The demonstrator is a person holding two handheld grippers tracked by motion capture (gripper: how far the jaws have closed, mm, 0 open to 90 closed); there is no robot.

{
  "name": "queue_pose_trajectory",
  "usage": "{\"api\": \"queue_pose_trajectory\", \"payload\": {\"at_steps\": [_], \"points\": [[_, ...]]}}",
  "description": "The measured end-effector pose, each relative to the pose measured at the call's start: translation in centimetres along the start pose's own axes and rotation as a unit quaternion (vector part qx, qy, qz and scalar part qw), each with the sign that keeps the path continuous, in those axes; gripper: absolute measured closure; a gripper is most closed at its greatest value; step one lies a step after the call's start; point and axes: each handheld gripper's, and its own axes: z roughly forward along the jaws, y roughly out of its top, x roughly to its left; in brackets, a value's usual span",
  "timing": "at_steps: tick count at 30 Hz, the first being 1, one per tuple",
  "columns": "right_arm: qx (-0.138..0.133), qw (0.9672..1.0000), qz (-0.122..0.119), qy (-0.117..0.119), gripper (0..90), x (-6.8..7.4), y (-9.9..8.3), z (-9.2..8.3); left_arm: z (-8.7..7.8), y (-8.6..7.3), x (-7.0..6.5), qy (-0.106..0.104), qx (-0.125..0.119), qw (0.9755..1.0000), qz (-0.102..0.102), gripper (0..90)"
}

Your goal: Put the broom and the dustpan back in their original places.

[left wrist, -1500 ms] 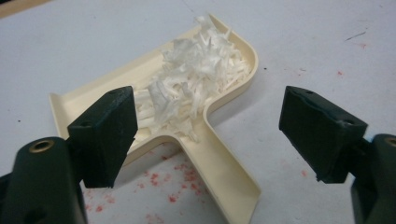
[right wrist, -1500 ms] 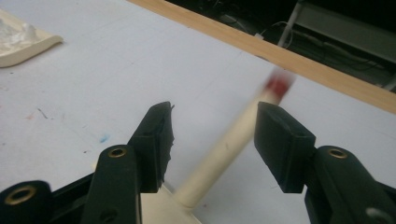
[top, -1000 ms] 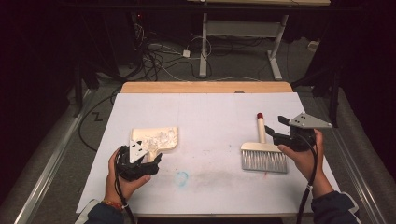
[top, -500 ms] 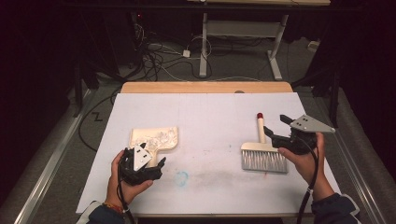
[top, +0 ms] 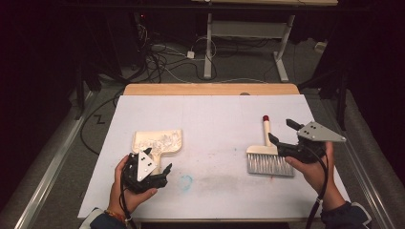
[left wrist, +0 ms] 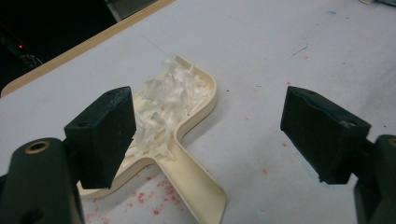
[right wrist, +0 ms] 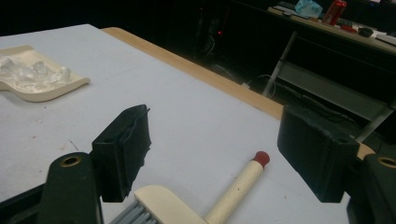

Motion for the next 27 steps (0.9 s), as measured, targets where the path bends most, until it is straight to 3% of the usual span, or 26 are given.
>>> {"api": "queue_pose_trajectory", "payload": {"at_steps": [11,27], "points": [[-0.001,1.0,-0.007,0.004,26.3,0.6,0.1,-0.8,-0.3,-0.2,-0.6,-0.008,-0.006,0.9997,0.023,17.3],[0.001,0.9996,-0.023,0.015,25.7,1.9,0.0,-1.5,-0.1,-0.7,-1.2,-0.021,-0.007,0.9993,0.031,17.1]]}}
